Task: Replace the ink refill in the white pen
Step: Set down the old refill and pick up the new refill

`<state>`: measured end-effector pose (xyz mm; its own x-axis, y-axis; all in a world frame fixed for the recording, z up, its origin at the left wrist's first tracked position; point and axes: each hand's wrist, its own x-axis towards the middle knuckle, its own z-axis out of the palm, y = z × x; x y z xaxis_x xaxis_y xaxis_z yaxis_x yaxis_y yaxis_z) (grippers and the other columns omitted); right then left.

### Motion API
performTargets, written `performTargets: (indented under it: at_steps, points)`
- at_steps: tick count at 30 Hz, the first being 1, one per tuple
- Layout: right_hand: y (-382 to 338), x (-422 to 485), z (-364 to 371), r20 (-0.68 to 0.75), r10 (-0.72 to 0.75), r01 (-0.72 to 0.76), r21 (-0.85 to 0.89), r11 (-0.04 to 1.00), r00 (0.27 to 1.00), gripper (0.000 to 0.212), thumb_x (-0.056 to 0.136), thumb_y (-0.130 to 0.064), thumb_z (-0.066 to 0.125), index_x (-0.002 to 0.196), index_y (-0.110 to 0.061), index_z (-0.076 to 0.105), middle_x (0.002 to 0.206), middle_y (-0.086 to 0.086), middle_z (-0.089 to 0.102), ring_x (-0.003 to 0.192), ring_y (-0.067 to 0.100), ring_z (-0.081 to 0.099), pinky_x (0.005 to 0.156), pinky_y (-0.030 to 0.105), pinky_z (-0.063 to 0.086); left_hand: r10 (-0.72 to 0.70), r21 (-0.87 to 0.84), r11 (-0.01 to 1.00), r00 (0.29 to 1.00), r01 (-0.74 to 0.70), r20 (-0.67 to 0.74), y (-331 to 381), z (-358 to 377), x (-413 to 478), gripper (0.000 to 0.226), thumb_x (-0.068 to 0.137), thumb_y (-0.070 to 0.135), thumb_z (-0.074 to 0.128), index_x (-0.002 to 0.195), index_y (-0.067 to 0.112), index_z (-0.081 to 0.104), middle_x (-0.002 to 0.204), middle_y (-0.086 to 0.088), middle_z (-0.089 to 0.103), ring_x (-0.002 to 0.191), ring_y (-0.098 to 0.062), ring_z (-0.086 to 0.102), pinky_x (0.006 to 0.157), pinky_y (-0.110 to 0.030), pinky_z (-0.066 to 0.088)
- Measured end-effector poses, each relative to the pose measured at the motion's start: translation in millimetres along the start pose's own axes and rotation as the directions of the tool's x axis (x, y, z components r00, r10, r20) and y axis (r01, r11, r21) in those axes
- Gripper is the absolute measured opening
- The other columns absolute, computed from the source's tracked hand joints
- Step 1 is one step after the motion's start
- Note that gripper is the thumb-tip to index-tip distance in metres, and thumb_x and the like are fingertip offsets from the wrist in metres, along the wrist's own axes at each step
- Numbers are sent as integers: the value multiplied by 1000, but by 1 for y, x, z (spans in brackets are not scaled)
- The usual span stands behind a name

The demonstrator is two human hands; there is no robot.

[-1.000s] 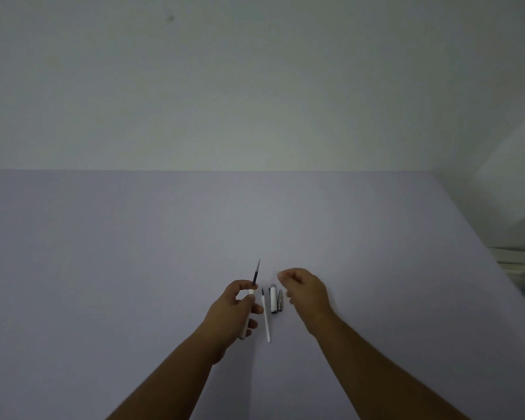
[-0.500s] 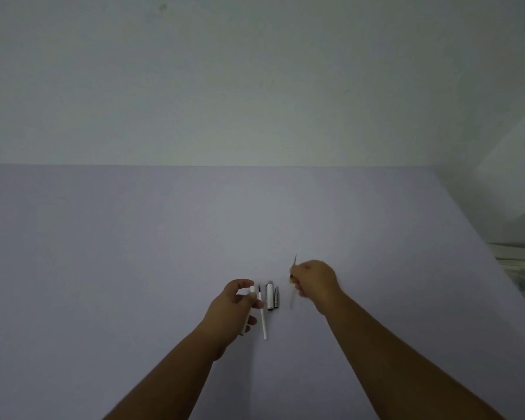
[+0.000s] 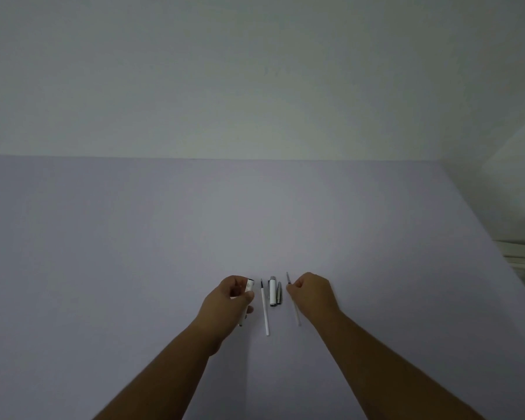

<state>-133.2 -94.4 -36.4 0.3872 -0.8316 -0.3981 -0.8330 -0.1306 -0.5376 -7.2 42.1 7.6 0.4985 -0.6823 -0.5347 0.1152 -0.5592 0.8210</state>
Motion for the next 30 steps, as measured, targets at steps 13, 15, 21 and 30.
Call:
performTargets:
  at_steps: [13, 15, 21, 30]
  points:
    - [-19, -49, 54, -8, -144, 137, -245, 960, 990, 26, 91, -27, 51, 103, -8, 63, 102, 10, 68, 91, 24, 65, 70, 28, 50, 3, 31, 1000, 998, -1, -67, -11, -15, 0, 14, 91, 21, 56, 105, 23, 56, 96, 1, 65, 84, -17, 67, 70, -31, 55]
    - [-22, -52, 55, -8, -109, 105, -204, 973, 994, 23, 89, -23, 51, 99, -7, 64, 98, 10, 69, 86, 24, 66, 63, 25, 45, 6, 66, 998, 997, -1, -73, -16, -18, -1, 12, 91, 22, 56, 103, 25, 55, 93, 3, 65, 83, -16, 66, 66, -28, 55]
    - [-37, -55, 33, -51, -77, 91, 376, 922, 996, 11, 82, -21, 59, 73, -15, 64, 68, 2, 66, 65, 17, 61, 60, 25, 49, 69, 262, 964, 994, -45, -83, -28, -20, -3, 9, 86, 23, 62, 95, 25, 63, 89, 5, 65, 82, -13, 60, 68, -22, 44]
    - [-42, -55, 12, -63, -53, 82, 713, 696, 997, 9, 83, -24, 64, 74, -23, 66, 69, -4, 62, 68, 13, 54, 66, 32, 50, 177, 287, 945, 983, -157, -46, -11, -6, -4, 6, 85, 23, 64, 86, 29, 64, 82, 13, 63, 75, -6, 58, 60, -14, 40]
